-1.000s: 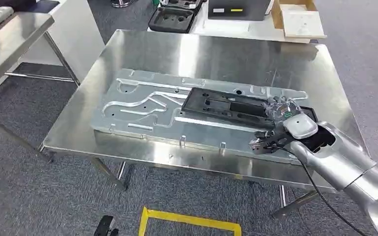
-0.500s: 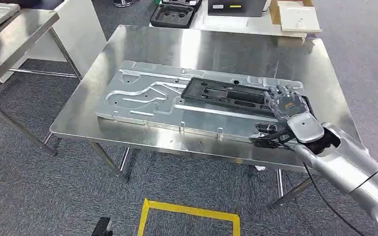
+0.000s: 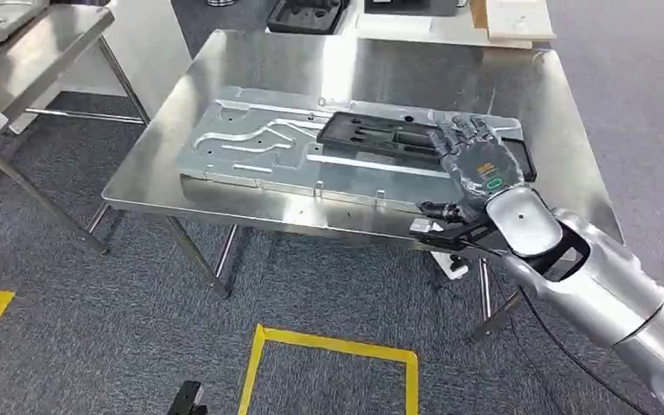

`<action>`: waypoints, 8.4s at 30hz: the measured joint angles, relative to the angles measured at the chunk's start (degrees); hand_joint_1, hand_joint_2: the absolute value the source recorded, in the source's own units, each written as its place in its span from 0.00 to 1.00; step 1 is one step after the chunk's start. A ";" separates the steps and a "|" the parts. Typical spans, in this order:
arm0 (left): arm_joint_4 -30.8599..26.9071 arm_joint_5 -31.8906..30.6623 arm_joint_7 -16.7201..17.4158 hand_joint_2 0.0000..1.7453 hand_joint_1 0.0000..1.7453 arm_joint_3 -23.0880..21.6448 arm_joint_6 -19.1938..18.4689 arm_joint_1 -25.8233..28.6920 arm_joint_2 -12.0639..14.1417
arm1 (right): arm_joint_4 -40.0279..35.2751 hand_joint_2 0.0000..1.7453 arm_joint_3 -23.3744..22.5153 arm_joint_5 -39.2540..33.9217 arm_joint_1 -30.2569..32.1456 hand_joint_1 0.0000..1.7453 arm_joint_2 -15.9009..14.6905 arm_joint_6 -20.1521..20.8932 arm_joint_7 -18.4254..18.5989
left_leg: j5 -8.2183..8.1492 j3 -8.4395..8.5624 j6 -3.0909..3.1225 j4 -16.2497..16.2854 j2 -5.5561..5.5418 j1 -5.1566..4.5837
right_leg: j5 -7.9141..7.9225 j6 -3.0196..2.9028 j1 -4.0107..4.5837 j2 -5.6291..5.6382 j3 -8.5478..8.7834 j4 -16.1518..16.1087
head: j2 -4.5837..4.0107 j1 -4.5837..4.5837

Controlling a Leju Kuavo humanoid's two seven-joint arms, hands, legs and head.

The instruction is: Take the parts from the cabinet and place them on the table.

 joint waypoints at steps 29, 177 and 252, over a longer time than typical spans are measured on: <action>0.02 6.75 1.42 0.00 0.00 0.22 7.06 2.70 -2.64 | 19.00 0.00 -69.50 -66.57 56.43 0.00 24.08 -43.10 -55.78 | -0.21 2.44 -2.41 -0.08 -0.43 1.24 | -3.78 0.17 -0.51 -0.63 2.55 -0.17 | 0.00 -0.42; 0.17 -4.20 10.95 0.00 0.00 -9.97 2.69 1.29 0.22 | 68.63 0.00 -39.30 -44.92 49.84 0.00 30.71 -15.19 -20.76 | -3.05 -14.14 -3.35 17.16 -0.41 1.83 | -9.94 -1.30 -0.19 -1.42 9.60 -0.74 | 0.00 -0.72; 0.17 5.62 13.88 0.00 0.00 -14.01 13.68 1.45 -2.19 | 68.31 0.00 -31.95 -47.56 49.30 0.00 29.46 -8.13 -20.63 | 5.51 -5.05 0.16 -0.47 0.11 1.14 | -16.80 0.69 0.43 -0.32 5.59 10.30 | 0.00 0.26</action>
